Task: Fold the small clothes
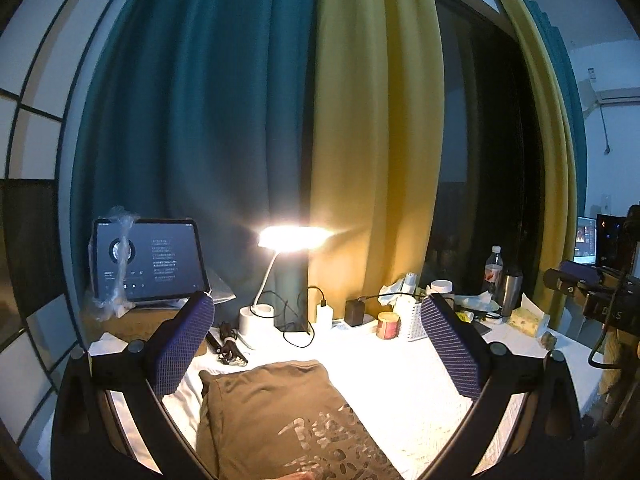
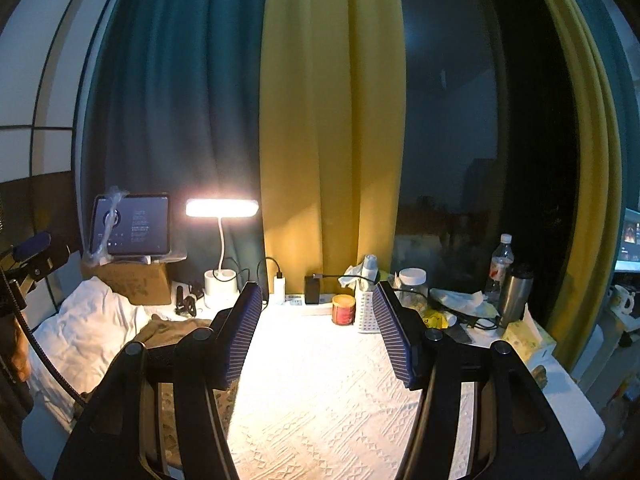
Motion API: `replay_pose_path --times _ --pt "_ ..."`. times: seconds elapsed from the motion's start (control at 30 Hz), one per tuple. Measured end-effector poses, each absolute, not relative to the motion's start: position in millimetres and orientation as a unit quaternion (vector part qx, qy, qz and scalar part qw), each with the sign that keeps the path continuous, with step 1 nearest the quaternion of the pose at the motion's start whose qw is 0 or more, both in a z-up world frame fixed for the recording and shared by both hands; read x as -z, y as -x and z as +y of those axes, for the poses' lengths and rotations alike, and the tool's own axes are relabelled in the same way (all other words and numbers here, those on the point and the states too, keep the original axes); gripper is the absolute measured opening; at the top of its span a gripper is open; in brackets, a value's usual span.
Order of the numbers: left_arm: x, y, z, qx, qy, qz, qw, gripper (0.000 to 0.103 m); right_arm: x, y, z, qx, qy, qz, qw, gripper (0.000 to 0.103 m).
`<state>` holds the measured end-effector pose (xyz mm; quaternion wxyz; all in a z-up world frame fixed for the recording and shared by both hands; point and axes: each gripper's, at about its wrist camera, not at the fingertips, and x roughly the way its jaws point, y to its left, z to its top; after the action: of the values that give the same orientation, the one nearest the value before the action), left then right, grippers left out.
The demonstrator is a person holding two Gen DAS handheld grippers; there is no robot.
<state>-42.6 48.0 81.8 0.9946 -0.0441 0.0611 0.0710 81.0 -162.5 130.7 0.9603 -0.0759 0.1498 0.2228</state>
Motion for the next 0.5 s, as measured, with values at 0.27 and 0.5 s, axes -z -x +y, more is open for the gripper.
replay_pose_path --times 0.27,0.5 --pt "-80 35 46 -0.067 0.043 0.068 0.995 0.102 -125 -91 -158 -0.220 0.078 0.162 0.959 0.061" --pt "-79 28 46 -0.062 0.041 0.074 0.994 0.102 -121 -99 -157 -0.217 0.076 0.169 0.958 0.061"
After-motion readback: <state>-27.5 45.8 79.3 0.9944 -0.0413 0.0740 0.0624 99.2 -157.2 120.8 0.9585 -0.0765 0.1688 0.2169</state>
